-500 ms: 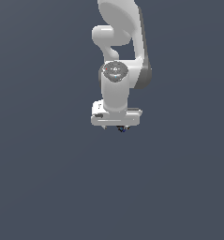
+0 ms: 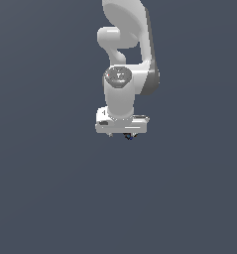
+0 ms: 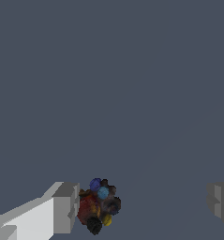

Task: Pick up the object and move it to a goal position.

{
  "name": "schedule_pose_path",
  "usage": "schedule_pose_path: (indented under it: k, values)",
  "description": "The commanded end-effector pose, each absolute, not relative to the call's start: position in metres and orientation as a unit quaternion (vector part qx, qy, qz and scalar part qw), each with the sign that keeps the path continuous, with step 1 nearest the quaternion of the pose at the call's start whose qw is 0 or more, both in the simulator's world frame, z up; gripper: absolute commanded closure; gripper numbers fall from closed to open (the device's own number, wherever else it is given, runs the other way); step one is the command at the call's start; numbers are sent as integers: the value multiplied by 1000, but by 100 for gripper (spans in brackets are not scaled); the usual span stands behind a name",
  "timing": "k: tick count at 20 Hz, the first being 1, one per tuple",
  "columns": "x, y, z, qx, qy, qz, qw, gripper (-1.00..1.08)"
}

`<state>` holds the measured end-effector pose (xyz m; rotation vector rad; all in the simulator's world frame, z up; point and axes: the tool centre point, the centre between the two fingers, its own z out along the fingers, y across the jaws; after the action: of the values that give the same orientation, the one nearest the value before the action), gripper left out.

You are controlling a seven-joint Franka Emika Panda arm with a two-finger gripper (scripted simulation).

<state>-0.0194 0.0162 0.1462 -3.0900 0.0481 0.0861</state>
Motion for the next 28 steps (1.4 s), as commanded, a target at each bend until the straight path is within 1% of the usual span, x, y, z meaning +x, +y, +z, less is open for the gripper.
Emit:
schedule_pose_path:
  k: [1,14,28]
  values:
    - [-19,16,146,-999,17,29,28,-92]
    - [-26,22,139,-998,52,27,24,-92]
    - [-55,43,117,-983,185,21,12,-92]
